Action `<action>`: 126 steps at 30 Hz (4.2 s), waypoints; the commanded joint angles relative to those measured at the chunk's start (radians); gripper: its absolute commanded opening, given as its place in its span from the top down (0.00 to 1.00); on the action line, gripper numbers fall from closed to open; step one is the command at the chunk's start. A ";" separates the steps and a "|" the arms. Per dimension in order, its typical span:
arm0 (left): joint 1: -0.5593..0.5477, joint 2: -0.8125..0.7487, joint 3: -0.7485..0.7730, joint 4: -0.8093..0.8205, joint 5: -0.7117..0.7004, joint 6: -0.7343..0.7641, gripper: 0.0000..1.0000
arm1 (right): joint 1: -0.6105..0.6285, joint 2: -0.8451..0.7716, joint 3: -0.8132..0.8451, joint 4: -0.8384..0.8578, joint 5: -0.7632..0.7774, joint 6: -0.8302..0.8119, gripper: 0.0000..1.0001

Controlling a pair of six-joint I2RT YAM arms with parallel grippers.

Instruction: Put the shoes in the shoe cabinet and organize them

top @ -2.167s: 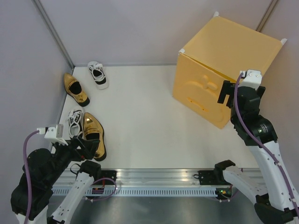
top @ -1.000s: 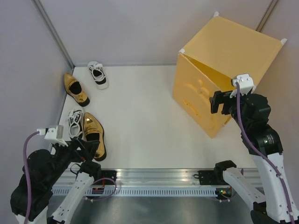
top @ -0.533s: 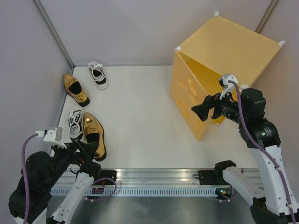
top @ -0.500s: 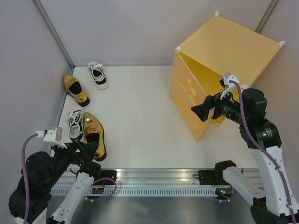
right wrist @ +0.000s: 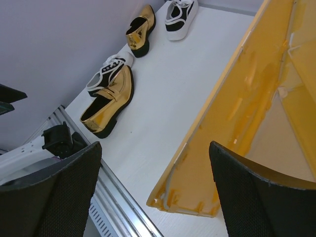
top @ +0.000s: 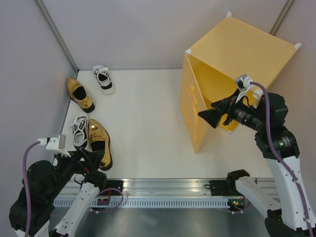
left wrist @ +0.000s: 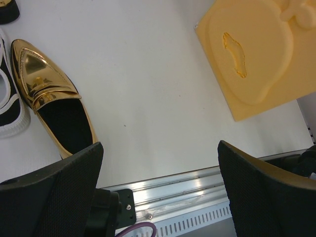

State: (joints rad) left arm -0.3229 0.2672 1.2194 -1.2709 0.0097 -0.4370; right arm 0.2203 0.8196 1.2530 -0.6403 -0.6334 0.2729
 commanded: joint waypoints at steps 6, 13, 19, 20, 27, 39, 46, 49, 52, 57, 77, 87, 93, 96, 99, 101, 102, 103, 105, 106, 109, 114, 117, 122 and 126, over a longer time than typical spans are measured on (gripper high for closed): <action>-0.004 -0.016 0.017 -0.008 0.010 0.006 0.00 | 0.077 0.047 -0.049 0.159 0.001 0.120 0.07; -0.004 -0.017 0.014 -0.010 0.006 0.006 0.00 | 0.232 0.115 -0.032 0.231 0.090 0.157 0.08; -0.004 -0.019 0.012 -0.013 0.001 0.012 0.00 | 0.393 0.209 0.008 0.252 0.224 0.149 0.09; -0.004 -0.019 0.014 -0.013 -0.001 0.014 0.00 | 0.415 0.225 0.019 0.261 0.248 0.146 0.09; -0.004 -0.028 0.020 -0.024 -0.005 0.024 0.00 | 0.615 0.397 0.114 0.310 0.420 0.114 0.08; -0.004 -0.037 0.019 -0.035 -0.050 0.027 0.00 | 0.702 0.676 0.322 0.548 0.661 0.025 0.02; -0.004 -0.037 0.008 -0.041 -0.050 0.023 0.00 | 0.699 0.861 0.489 0.608 0.785 -0.058 0.02; -0.004 -0.036 0.000 -0.039 -0.051 0.018 0.00 | 0.695 0.950 0.552 0.619 0.816 -0.087 0.02; -0.004 -0.031 -0.003 -0.041 -0.053 0.017 0.00 | 0.679 1.018 0.586 0.633 0.814 -0.089 0.02; -0.004 -0.026 -0.008 -0.044 -0.059 0.021 0.00 | 0.639 1.096 0.637 0.673 0.791 -0.083 0.02; -0.004 -0.013 -0.057 -0.025 -0.053 0.023 0.00 | 0.505 1.198 0.770 0.618 1.192 -0.077 0.02; -0.004 -0.005 -0.069 -0.021 -0.050 0.027 0.00 | 0.502 1.216 0.799 0.565 1.350 -0.069 0.02; -0.004 -0.006 -0.067 -0.021 -0.051 0.030 0.00 | 0.499 1.250 0.859 0.493 1.407 -0.060 0.02; -0.004 -0.009 -0.070 -0.019 -0.048 0.029 0.00 | 0.499 1.253 0.870 0.462 1.419 -0.044 0.02; -0.002 -0.011 -0.072 -0.021 -0.047 0.024 0.00 | 0.499 1.241 0.853 0.458 1.338 -0.061 0.02; -0.004 -0.011 -0.072 -0.021 -0.047 0.021 0.00 | 0.499 1.215 0.830 0.462 1.278 -0.055 0.02; -0.004 -0.013 -0.072 -0.019 -0.047 0.020 0.00 | 0.499 1.204 0.806 0.470 1.258 -0.054 0.02; -0.004 -0.010 -0.072 -0.021 -0.047 0.018 0.00 | 0.499 1.192 0.795 0.475 1.241 -0.052 0.02; -0.004 -0.010 -0.072 -0.018 -0.045 0.017 0.00 | 0.499 1.163 0.766 0.472 1.192 -0.046 0.02; -0.004 -0.010 -0.072 -0.016 -0.043 0.015 0.00 | 0.501 1.153 0.757 0.469 1.175 -0.040 0.02; -0.004 -0.009 -0.078 -0.015 -0.039 0.006 0.00 | 0.502 1.101 0.694 0.453 1.103 -0.008 0.02; -0.004 -0.006 -0.106 -0.010 -0.031 -0.017 0.00 | 0.516 1.005 0.570 0.449 0.945 0.009 0.02; -0.004 -0.003 -0.124 -0.004 -0.030 -0.029 0.00 | 0.527 0.917 0.507 0.444 0.885 0.022 0.02; -0.004 0.021 -0.196 0.001 -0.091 -0.072 0.00 | 0.530 0.729 0.402 0.398 0.793 0.058 0.02; -0.004 0.067 -0.294 0.082 -0.175 -0.114 0.00 | 0.531 0.554 0.233 0.375 0.718 0.063 0.02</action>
State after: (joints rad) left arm -0.3229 0.2787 0.9817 -1.2713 -0.0895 -0.4850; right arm 0.7525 1.5082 1.5814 -0.2516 0.1783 0.3111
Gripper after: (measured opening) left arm 0.994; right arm 0.979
